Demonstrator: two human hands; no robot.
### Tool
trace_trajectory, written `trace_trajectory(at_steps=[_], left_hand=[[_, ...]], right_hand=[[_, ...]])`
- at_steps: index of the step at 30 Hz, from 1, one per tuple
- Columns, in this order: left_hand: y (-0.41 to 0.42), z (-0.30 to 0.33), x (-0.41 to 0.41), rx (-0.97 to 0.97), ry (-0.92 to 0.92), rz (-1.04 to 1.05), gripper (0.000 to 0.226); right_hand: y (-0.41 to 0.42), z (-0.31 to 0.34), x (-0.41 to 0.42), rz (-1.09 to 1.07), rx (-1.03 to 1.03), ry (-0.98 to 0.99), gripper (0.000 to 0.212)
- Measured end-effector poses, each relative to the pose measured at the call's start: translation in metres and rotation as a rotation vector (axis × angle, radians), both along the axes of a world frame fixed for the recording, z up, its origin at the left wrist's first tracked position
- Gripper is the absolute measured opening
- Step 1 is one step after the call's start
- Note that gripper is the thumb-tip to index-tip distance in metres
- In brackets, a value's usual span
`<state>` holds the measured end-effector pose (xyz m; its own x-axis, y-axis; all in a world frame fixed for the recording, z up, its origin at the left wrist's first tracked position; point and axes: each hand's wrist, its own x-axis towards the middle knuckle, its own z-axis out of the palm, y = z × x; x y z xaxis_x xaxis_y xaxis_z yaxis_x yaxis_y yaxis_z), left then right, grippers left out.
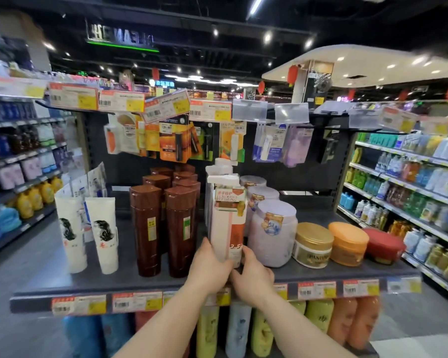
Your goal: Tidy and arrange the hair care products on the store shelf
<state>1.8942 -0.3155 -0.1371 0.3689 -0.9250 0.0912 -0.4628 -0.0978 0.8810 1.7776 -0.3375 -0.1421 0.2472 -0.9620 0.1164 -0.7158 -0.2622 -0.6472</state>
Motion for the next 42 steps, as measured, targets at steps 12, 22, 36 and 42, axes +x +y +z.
trace_trajectory(at_steps=[12, 22, 36, 42], left_hand=[[0.008, 0.001, -0.007, 0.000, -0.010, 0.016, 0.050], [0.021, 0.001, -0.032, -0.230, -0.116, 0.262, 0.064], [-0.020, 0.025, -0.110, -0.163, 0.069, -0.043, 0.069], [-0.043, 0.023, -0.110, -0.113, 0.068, 0.035, 0.091]], right_hand=[[-0.003, -0.009, -0.010, 0.063, -0.023, -0.025, 0.065], [-0.001, -0.009, -0.027, -0.029, -0.139, -0.195, 0.049], [-0.051, 0.026, -0.114, -0.293, -0.377, -0.016, 0.078], [-0.081, 0.038, -0.121, -0.048, -0.262, 0.271, 0.102]])
